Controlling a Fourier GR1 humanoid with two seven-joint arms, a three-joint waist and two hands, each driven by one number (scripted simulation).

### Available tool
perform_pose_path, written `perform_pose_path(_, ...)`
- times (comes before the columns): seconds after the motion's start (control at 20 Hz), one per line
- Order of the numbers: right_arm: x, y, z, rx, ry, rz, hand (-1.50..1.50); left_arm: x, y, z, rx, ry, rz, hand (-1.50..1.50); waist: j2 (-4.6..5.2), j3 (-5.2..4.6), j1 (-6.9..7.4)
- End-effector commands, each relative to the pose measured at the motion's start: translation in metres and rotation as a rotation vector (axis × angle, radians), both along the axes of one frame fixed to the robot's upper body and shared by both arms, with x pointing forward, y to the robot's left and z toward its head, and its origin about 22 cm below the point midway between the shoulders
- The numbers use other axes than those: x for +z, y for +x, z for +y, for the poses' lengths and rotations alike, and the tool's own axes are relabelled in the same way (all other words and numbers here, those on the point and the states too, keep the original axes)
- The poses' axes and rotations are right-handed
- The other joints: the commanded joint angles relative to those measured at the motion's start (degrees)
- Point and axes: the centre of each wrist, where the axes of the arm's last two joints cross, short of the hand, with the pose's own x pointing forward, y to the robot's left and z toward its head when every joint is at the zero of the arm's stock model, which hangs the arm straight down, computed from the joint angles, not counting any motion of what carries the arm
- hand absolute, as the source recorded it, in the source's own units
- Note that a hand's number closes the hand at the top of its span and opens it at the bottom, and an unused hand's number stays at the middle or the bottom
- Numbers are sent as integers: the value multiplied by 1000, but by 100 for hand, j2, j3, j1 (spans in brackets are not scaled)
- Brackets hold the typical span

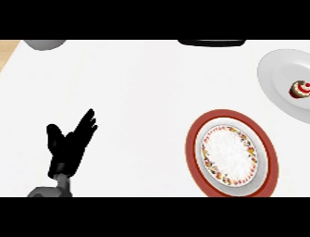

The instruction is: Pick the cupcake from the plate and place it in the plate

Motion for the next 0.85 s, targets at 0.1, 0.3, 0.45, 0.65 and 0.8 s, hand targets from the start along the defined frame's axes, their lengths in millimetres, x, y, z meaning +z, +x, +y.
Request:
perform_pose_path(0.1,-25,-34,-9,90,-17,52,-150,-5,-12,3,12,15,8,0,-53,-12,-38)
perform_pose_path(0.3,-35,-68,-23,117,-74,74,-150,-10,-8,-5,6,5,2,0,-47,-8,-84)
perform_pose_path(0.45,-37,-60,-17,112,-131,117,-150,5,-4,13,-7,2,17,0,-62,-12,-52)
perform_pose_path(0.65,-33,-76,-28,98,-116,116,-150,-7,-4,19,39,11,0,0,-62,-13,-85)
perform_pose_path(0.8,-25,-78,-34,99,-114,123,-150,-2,6,7,21,0,8,0,-73,-17,-118)
